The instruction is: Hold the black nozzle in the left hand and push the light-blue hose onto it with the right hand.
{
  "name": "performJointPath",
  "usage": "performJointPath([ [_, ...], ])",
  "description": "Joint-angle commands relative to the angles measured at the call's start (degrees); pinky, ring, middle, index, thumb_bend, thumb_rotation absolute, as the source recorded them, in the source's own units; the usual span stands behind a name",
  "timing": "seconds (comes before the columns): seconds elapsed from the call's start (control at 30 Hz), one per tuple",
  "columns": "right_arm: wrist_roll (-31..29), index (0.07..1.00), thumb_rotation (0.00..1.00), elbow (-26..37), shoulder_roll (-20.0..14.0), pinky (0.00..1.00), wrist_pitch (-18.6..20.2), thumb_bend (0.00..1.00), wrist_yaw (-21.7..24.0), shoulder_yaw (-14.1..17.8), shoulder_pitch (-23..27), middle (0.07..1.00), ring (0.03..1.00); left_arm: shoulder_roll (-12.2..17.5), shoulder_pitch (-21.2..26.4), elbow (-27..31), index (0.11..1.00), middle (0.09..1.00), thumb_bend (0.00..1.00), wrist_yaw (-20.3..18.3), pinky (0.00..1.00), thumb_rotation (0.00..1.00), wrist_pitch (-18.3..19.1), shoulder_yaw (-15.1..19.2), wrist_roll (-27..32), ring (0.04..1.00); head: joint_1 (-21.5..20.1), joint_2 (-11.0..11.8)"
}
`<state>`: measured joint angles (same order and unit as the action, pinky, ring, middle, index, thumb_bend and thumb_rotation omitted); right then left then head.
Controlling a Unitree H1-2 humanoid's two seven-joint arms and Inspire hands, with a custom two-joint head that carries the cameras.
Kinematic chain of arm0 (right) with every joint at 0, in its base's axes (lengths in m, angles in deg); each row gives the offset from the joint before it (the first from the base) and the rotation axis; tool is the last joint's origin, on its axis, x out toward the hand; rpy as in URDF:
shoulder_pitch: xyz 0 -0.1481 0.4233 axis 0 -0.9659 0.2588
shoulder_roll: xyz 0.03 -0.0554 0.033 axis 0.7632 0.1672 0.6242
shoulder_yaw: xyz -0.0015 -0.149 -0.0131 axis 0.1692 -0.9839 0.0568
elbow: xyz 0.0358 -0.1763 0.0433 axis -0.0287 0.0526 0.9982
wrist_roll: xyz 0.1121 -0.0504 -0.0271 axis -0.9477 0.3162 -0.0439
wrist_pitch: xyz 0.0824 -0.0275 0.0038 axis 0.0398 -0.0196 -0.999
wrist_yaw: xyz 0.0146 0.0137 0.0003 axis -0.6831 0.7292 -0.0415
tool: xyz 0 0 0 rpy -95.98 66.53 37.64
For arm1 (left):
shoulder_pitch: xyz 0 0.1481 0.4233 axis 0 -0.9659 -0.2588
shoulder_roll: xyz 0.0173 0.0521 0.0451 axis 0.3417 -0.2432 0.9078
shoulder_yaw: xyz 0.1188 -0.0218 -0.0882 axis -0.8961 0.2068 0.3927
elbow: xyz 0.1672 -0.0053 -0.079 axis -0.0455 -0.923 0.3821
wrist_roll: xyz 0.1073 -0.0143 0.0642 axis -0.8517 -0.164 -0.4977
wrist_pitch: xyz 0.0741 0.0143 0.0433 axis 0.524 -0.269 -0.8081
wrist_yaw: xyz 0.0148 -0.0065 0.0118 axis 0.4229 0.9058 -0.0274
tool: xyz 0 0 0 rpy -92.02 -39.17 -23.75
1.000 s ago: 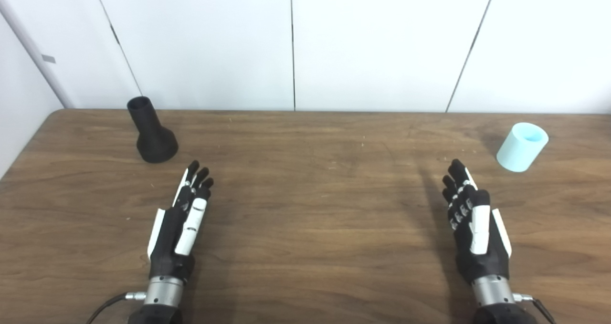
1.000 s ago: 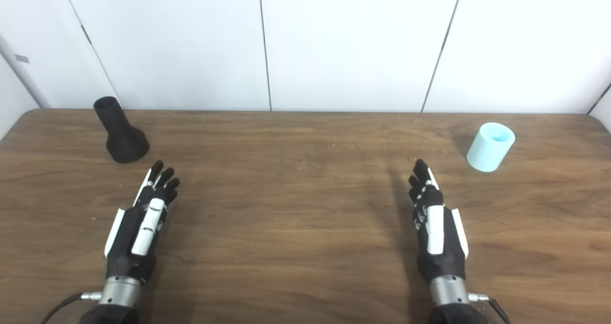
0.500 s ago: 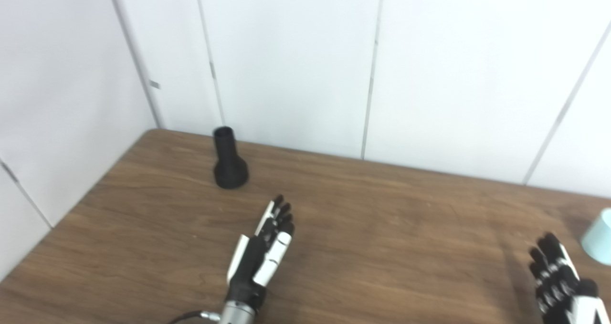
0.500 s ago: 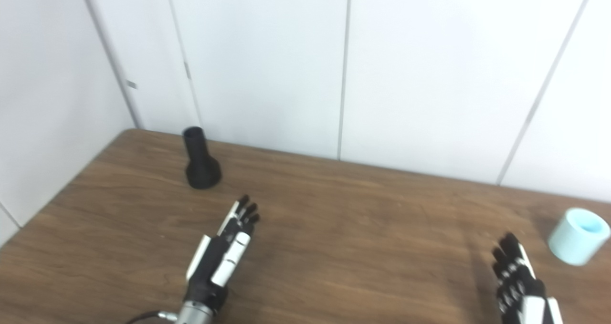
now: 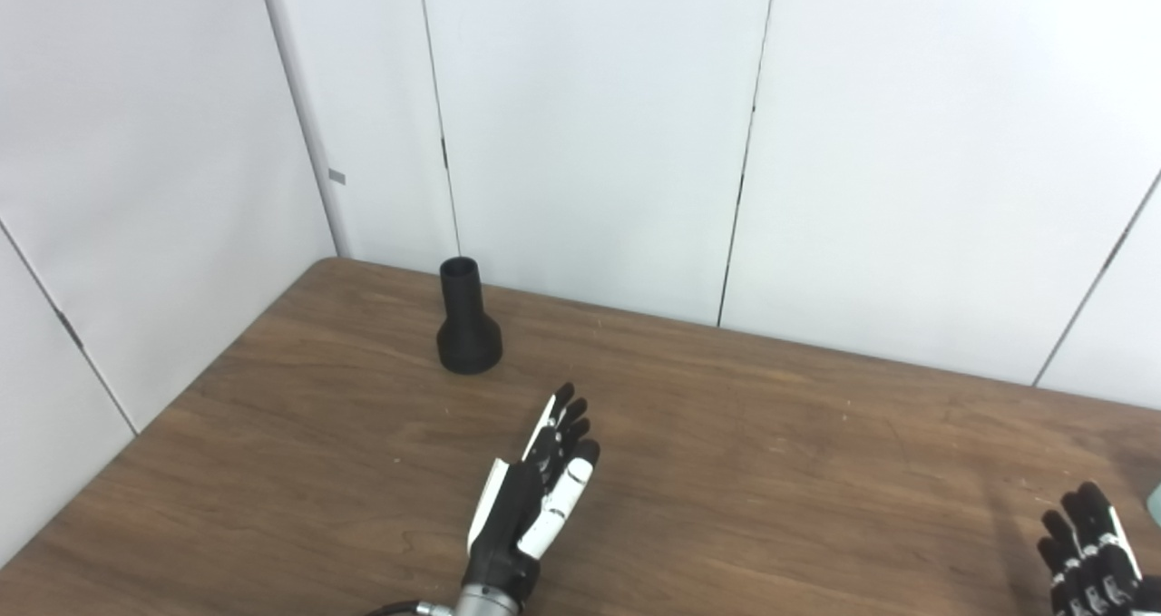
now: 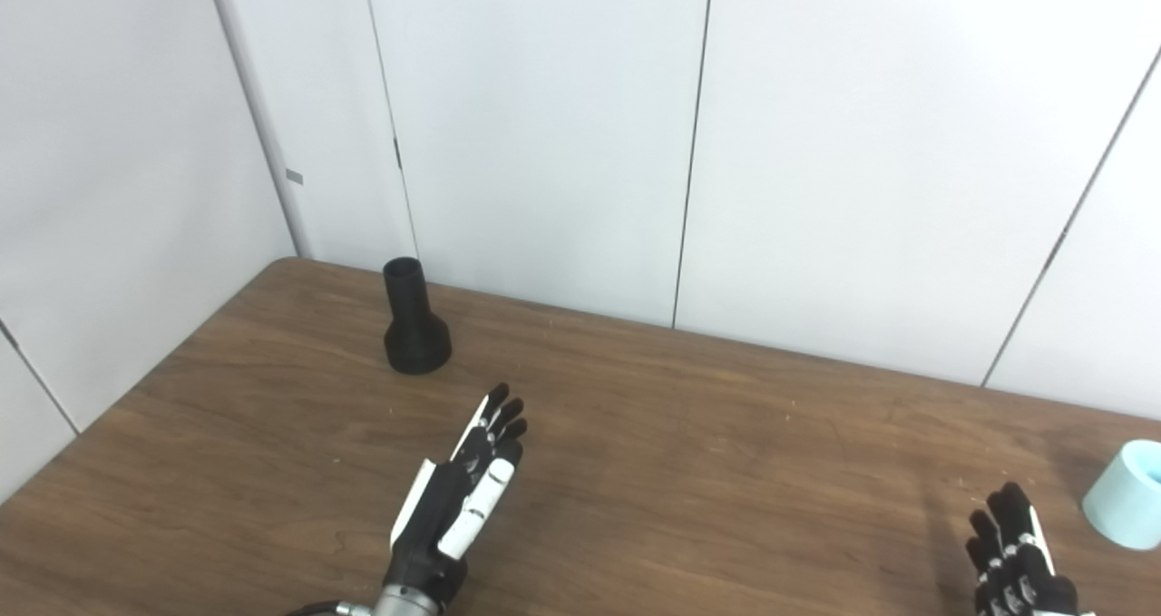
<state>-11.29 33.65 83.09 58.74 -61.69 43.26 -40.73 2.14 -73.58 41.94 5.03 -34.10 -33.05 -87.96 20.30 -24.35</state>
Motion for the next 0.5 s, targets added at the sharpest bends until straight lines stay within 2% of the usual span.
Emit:
performJointPath([
  [0.0,-0.39,0.995,1.0,-0.76,-0.49,1.0,-0.82,0.57,0.79,0.22,0.07,0.992,0.991,0.41,-0.32,0.86,0.966,0.969,0.47,0.49,0.96,0.63,0.35,0.25,-1.25,0.955,-0.26,-0.12],
  [0.1,-0.25,0.992,1.0,-0.44,-0.35,1.0,-0.45,0.59,0.66,0.1,0.04,0.989,0.984,0.91,-0.36,3.54,0.959,0.966,0.53,1.12,0.94,0.55,2.26,0.96,-2.68,0.95,-0.82,-0.24],
  [0.17,0.01,0.988,1.0,-0.36,-0.18,0.99,-0.36,0.6,0.5,-0.04,0.1,0.983,0.975,1.47,-0.3,6.09,0.949,0.962,0.62,1.54,0.93,0.41,3.53,1.65,-4.19,0.94,-0.96,-0.39],
  [0.27,0.56,0.982,1.0,-0.98,0.06,0.98,-0.99,0.61,0.44,-0.27,0.21,0.976,0.966,2.4,0.34,9.76,0.932,0.945,0.74,1.79,0.91,0.25,4.69,2.75,-6.31,0.918,-1.12,-0.61],
  [0.47,1.54,0.969,1.0,-1.62,0.35,0.96,-2.11,0.61,0.45,-0.59,-0.03,0.964,0.953,5.98,2.53,14.79,0.911,0.931,0.86,1.85,0.92,0.22,7.32,5.91,-9.51,0.901,-1.67,-0.68],
])
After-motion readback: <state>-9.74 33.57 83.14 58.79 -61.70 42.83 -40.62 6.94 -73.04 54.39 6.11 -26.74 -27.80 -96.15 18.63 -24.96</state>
